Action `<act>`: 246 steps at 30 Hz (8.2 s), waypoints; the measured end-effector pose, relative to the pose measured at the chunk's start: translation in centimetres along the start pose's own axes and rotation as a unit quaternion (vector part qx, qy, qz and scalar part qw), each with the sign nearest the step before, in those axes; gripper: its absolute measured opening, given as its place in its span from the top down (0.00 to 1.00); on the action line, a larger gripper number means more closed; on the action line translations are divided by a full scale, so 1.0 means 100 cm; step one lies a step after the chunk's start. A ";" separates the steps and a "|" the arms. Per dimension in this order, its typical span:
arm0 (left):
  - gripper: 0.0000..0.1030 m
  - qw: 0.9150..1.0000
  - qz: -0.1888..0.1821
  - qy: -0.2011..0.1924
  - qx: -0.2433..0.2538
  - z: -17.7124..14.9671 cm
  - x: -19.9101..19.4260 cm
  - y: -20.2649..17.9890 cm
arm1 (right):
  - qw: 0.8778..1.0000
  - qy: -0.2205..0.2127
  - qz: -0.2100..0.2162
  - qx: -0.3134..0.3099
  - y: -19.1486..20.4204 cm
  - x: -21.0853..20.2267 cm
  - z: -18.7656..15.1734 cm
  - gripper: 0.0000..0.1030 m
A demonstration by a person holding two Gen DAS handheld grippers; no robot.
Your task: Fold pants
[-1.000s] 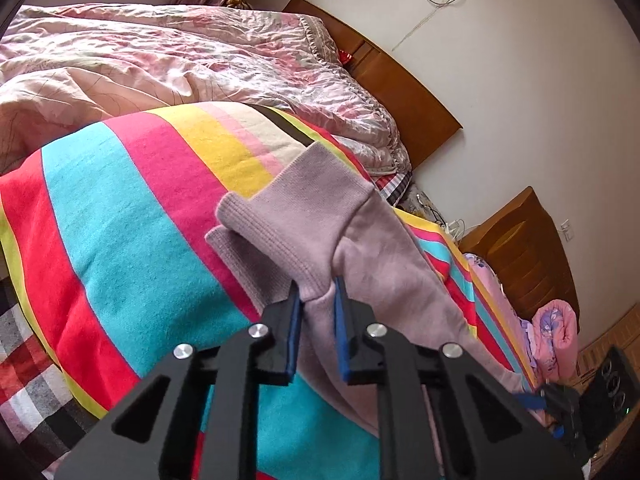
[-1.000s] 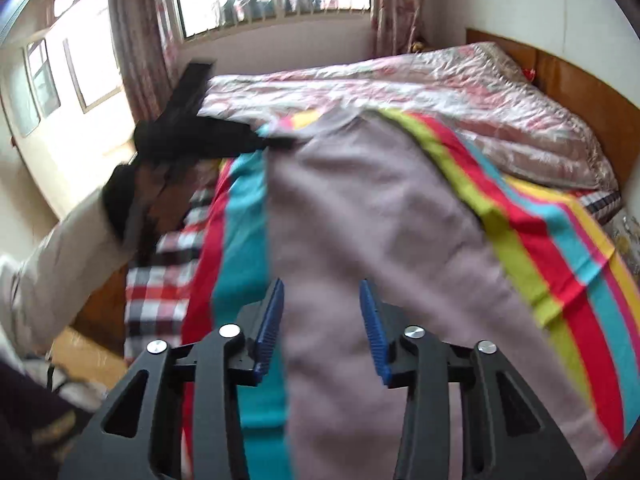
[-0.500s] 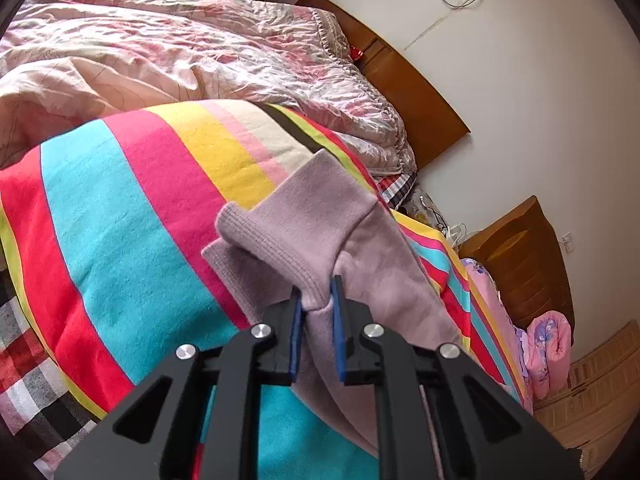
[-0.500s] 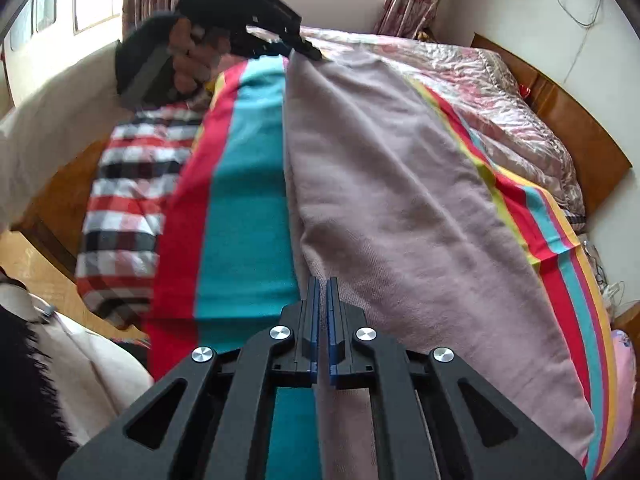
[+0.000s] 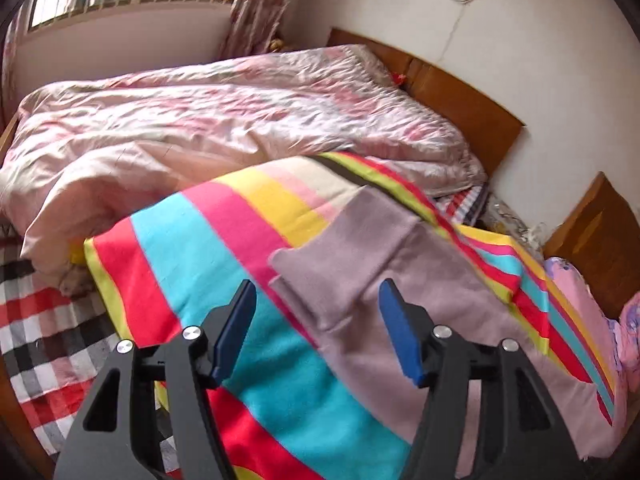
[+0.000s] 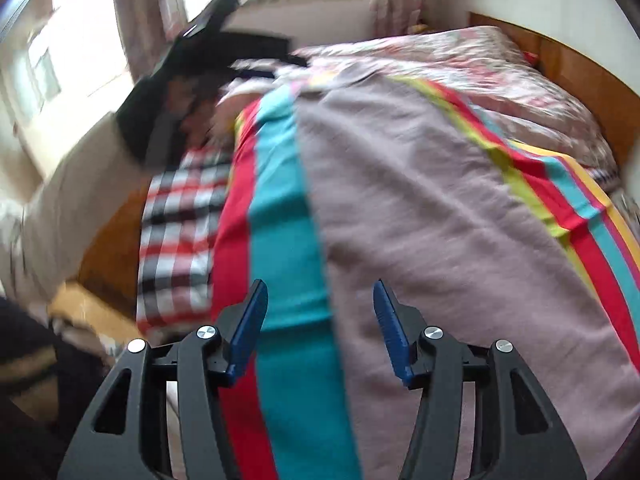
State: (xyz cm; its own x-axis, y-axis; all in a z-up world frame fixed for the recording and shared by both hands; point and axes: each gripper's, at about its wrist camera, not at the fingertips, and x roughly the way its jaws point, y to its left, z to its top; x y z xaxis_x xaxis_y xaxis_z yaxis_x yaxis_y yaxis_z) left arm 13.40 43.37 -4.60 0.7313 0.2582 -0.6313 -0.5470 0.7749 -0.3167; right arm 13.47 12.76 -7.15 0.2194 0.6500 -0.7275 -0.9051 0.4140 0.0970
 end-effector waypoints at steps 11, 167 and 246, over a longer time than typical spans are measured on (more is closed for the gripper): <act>0.34 0.974 -0.088 0.116 0.174 -0.078 0.043 -0.104 | 0.994 0.031 -0.092 0.055 -0.043 -0.001 -0.026 0.48; 0.01 0.918 -0.121 0.142 0.349 -0.181 0.046 -0.253 | 0.908 0.054 -0.293 0.296 -0.207 -0.032 -0.079 0.08; 0.87 0.984 -0.110 0.055 -0.132 0.000 0.084 0.049 | 0.982 0.086 -0.160 0.049 -0.027 0.069 0.009 0.05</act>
State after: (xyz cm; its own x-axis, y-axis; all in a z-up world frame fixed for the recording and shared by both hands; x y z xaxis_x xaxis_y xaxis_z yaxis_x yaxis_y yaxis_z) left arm 16.88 49.32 -11.39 0.8033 0.0272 -0.5950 -0.4787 0.6237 -0.6179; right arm 17.76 16.73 -11.86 0.4151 0.3627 -0.8343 -0.7582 0.6448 -0.0969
